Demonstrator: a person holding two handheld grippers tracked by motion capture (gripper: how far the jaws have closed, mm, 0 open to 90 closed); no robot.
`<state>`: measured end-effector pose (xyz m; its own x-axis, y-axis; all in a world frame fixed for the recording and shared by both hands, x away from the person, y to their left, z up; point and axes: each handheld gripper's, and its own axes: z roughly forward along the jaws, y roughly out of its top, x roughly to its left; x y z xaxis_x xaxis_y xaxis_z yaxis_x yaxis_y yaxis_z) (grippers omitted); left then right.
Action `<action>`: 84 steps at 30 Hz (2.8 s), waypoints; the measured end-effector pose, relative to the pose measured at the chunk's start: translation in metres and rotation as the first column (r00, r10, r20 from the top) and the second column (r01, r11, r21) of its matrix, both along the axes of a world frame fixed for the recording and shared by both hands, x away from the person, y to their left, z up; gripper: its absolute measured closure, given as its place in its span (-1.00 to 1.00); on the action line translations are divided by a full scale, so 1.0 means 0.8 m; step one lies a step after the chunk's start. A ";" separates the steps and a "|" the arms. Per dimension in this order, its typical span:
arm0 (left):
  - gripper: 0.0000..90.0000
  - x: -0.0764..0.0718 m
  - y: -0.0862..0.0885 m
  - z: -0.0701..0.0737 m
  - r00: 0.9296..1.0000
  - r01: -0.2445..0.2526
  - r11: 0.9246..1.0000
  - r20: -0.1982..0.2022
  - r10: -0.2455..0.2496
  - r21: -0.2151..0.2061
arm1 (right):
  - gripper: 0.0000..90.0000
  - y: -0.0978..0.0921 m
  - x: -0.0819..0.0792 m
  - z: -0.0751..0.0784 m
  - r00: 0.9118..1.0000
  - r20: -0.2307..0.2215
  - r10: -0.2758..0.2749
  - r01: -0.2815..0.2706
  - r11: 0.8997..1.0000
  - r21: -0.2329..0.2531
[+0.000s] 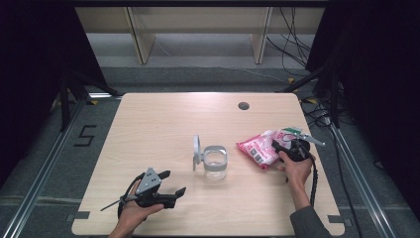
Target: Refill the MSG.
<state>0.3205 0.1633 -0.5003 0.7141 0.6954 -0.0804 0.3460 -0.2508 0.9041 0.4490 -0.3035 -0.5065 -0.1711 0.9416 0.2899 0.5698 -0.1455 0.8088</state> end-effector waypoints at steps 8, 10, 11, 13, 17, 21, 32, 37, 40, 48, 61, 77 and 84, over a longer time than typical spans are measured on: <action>-0.61 -0.001 0.002 0.000 1.000 0.002 1.000 0.001 -0.002 -0.002 | 0.36 0.006 0.000 -0.001 0.999 -0.023 -0.030 0.030 0.999 0.030; -0.61 -0.001 0.002 0.000 1.000 -0.005 1.000 0.000 0.005 0.001 | 0.54 0.004 0.002 -0.003 1.000 -0.002 -0.017 0.017 1.000 -0.010; -0.61 -0.001 0.002 0.000 1.000 -0.007 1.000 0.001 0.007 0.006 | 0.64 0.004 0.002 -0.002 1.000 0.001 -0.010 0.010 1.000 -0.021; -0.61 -0.001 0.002 0.000 1.000 0.002 1.000 0.001 -0.002 -0.002 | 0.75 0.007 0.000 0.000 1.000 -0.006 -0.010 0.010 1.000 -0.004; -0.61 -0.001 0.003 -0.001 1.000 0.000 1.000 0.001 0.000 -0.001 | 0.92 0.000 0.004 -0.002 0.999 0.013 0.038 -0.038 0.998 -0.049; -0.60 -0.003 0.004 0.000 1.000 -0.011 1.000 0.000 0.011 -0.002 | 1.00 0.003 0.004 0.000 0.998 0.040 0.056 -0.054 0.996 -0.069; -0.60 -0.004 0.005 -0.001 1.000 -0.002 1.000 0.002 0.002 -0.009 | 1.00 0.021 -0.007 0.030 0.977 0.150 0.154 -0.130 0.979 -0.157; -0.60 -0.005 0.007 0.000 1.000 -0.014 1.000 0.001 0.014 -0.004 | 1.00 0.036 -0.029 0.050 0.953 0.193 0.233 -0.193 0.960 -0.205; -0.60 -0.006 0.008 -0.001 1.000 -0.017 1.000 -0.003 0.017 -0.002 | 1.00 0.041 -0.038 0.056 0.946 0.211 0.246 -0.207 0.960 -0.191; -0.60 -0.006 0.011 0.000 1.000 -0.017 1.000 0.007 0.017 -0.018 | 1.00 0.051 -0.051 0.066 0.923 0.254 0.288 -0.246 0.952 -0.183; -0.60 -0.009 0.003 -0.007 1.000 0.002 1.000 -0.011 -0.002 -0.003 | 1.00 0.057 -0.080 0.088 0.889 0.302 0.344 -0.270 0.927 -0.260; -0.60 -0.019 -0.028 -0.019 0.996 0.082 0.996 -0.035 -0.081 0.027 | 1.00 0.064 -0.107 0.106 0.857 0.319 0.405 -0.349 0.911 -0.220; -0.60 -0.024 -0.058 -0.024 0.990 0.131 0.991 -0.052 -0.130 0.024 | 1.00 0.065 -0.117 0.116 0.834 0.343 0.432 -0.376 0.900 -0.220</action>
<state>0.3011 0.1171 -0.5194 0.7944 0.5990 -0.1005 0.3534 -0.3213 0.8786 0.3555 -0.2511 -0.4139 -0.6138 0.7895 -0.0008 0.2031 0.1589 0.9662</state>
